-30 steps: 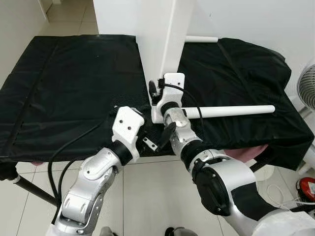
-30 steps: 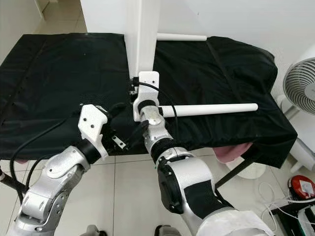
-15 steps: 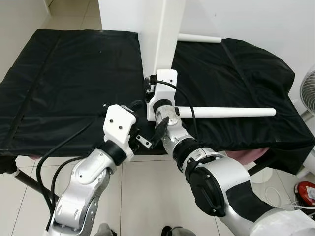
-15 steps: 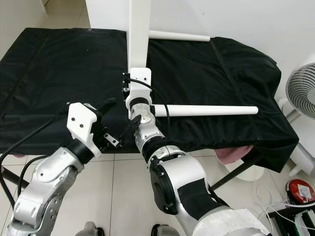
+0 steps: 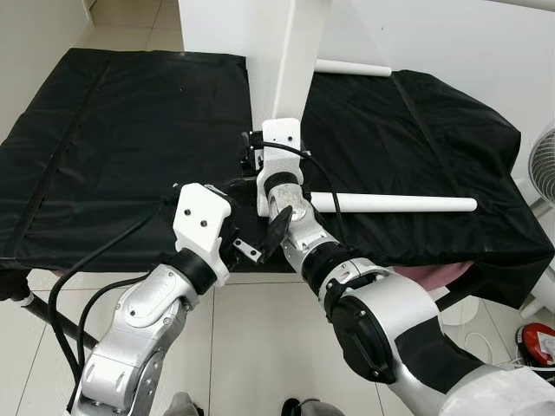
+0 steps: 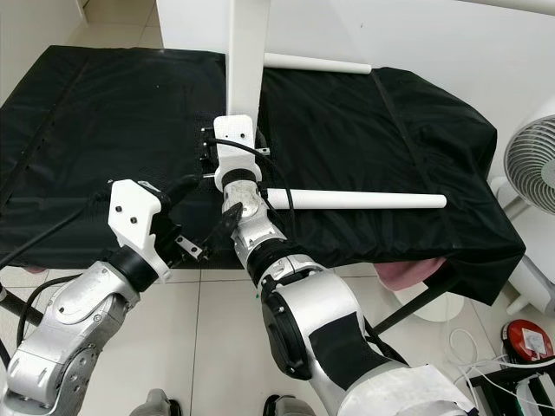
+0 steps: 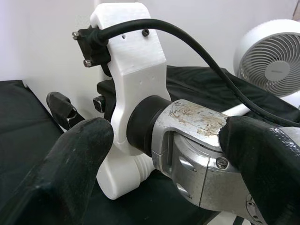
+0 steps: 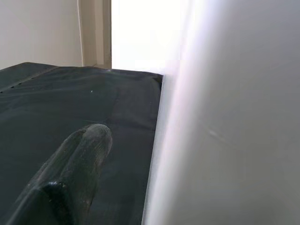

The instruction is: Building children table

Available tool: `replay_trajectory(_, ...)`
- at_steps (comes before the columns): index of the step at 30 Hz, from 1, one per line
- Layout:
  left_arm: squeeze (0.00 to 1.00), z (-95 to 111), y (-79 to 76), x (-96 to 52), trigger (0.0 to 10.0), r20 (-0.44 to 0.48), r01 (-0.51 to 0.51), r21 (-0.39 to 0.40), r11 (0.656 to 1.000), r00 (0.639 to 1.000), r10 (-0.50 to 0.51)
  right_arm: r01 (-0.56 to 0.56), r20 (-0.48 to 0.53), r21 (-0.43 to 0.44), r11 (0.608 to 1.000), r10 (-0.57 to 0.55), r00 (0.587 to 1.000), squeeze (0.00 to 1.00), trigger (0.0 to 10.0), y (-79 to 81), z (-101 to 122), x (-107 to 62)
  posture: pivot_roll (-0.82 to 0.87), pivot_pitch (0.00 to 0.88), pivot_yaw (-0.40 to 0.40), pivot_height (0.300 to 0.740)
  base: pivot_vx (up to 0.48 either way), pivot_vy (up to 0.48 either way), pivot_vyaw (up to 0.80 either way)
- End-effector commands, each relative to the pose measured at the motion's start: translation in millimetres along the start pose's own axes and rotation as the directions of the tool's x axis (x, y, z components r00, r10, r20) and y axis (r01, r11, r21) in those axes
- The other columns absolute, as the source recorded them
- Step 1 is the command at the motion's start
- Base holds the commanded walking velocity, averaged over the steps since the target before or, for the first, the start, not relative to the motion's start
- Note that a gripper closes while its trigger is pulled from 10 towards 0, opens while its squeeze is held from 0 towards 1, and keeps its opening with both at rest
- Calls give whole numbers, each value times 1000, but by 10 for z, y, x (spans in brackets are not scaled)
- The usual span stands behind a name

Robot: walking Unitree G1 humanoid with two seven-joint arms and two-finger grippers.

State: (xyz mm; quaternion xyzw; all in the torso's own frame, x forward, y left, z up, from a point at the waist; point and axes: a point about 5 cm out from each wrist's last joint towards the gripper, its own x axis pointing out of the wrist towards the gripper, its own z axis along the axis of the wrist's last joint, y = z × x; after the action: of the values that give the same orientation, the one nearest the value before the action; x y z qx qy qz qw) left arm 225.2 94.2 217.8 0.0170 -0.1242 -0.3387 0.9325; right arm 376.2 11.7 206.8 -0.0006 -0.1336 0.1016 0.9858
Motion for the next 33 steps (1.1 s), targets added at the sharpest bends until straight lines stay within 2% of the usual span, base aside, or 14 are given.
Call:
replay_trajectory(1, 0, -75, -162, 32, 10000, -41, 139, -42, 989, 989, -141, -121, 7, 61, 991, 120, 993, 0, 10000, 541, 2, -180, 129, 90, -67, 740, 0, 0, 0)
replay_trajectory(8, 0, -110, -81, 7, 10000, -64, 108, -17, 994, 992, -109, -121, 24, 59, 991, 119, 993, 0, 10000, 512, -30, -208, 129, 82, -68, 740, 0, 0, 0)
replay_trajectory(11, 0, -78, -19, -2, 10000, -47, 90, -18, 996, 995, -91, -117, 26, 53, 992, 116, 993, 0, 10000, 464, -85, -236, 123, 76, -64, 740, 0, 0, 0)
replay_trajectory(13, 0, -15, -16, 4, 10000, -13, 99, -38, 994, 995, -100, -109, 16, 52, 993, 108, 994, 0, 10000, 429, -125, -248, 120, 74, -63, 740, 0, 0, 0)
replay_trajectory(16, 0, -15, -16, 4, 10000, -13, 99, -38, 994, 995, -100, -109, 16, 52, 993, 108, 994, 0, 10000, 429, -125, -248, 120, 74, -63, 740, 0, 0, 0)
replay_trajectory(18, 0, 61, -35, 15, 10000, 23, 127, -63, 990, 992, -126, -98, 4, 50, 994, 98, 995, 0, 10000, 393, -163, -258, 119, 72, -61, 740, 0, 0, 0)
replay_trajectory(19, 0, 148, -70, 23, 10000, 67, 167, -103, 981, 985, -160, -86, -7, 51, 995, 86, 996, 0, 10000, 358, -193, -263, 116, 66, -58, 740, 0, 0, 0)
replay_trajectory(22, 0, 221, -104, 21, 10000, 98, 206, -116, 972, 976, -195, -69, -13, 56, 996, 69, 998, 0, 10000, 316, -210, -261, 119, 65, -57, 740, 0, 0, 0)
replay_trajectory(24, 0, 292, -131, -5, 10000, 126, 254, -140, 957, 963, -237, -39, -9, 58, 998, 40, 999, 0, 10000, 231, -224, -250, 120, 65, -59, 740, 0, 0, 0)
replay_trajectory(29, 0, 313, -127, -21, 10000, 137, 266, -159, 951, 960, -246, -26, -4, 58, 998, 26, 1000, 0, 10000, 183, -229, -245, 118, 63, -60, 740, 0, 0, 0)
replay_trajectory(33, 0, 285, -112, -36, 10000, 110, 264, -130, 956, 962, -250, -15, 11, 58, 998, 14, 1000, 0, 10000, 111, -248, -255, 119, 60, -65, 740, 0, 0, 0)
